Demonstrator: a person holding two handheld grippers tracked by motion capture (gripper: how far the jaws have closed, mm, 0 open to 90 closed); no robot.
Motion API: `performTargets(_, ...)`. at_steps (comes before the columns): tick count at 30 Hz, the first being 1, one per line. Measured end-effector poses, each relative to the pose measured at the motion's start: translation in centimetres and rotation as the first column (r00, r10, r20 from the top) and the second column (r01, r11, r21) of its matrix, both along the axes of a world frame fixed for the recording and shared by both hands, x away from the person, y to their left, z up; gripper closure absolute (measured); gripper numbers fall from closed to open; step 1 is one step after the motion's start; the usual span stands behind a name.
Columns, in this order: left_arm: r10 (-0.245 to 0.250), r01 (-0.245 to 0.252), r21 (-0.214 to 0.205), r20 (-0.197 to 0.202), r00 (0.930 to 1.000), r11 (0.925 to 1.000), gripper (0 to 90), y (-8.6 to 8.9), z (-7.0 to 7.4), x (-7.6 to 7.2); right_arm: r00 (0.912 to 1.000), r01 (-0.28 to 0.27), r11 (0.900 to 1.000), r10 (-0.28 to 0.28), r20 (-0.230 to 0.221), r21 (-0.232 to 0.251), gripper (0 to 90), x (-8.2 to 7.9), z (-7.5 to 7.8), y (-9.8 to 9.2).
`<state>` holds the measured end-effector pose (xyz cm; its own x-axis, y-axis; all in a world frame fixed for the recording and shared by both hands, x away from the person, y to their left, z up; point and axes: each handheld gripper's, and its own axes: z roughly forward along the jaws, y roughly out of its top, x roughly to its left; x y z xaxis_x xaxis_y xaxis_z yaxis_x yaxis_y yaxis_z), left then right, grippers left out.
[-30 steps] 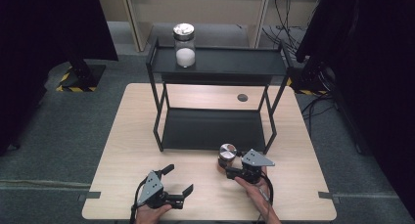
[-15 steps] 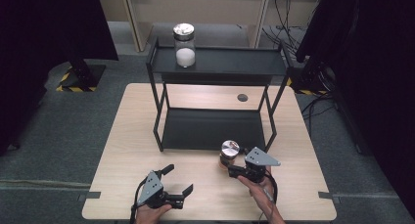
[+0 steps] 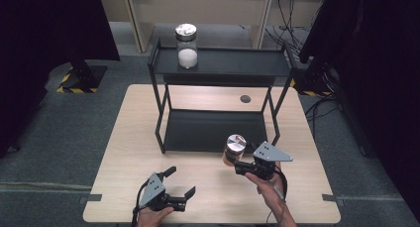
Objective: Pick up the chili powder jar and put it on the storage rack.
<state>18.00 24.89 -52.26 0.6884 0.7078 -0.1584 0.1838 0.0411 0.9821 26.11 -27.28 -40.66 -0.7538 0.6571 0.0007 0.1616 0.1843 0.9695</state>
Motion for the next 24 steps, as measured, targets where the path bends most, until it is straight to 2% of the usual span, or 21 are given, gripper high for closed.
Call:
performTargets(6, 0.000, 0.000, 0.001, -0.002, 1.0000, 1.0000, 0.6, 0.0, 0.0, 0.0, 0.9996, -0.026, 0.9997, 0.026, 0.012, 0.000, 32.0, 0.5, 2.4, -0.3)
performTargets(15, 0.001, -0.001, 0.001, -0.002, 1.0000, 1.0000, 0.6, 0.0, 0.0, 0.0, 0.9986, -0.049, 0.9988, 0.049, 0.019, -0.001, 32.0, 1.1, 5.1, -0.6)
performTargets(24, 0.004, -0.004, 0.001, -0.004, 1.0000, 1.0000, 0.6, 0.0, 0.0, 0.0, 0.9980, -0.062, 0.9980, 0.062, 0.007, 0.012, 32.1, 1.8, 7.1, -0.6)
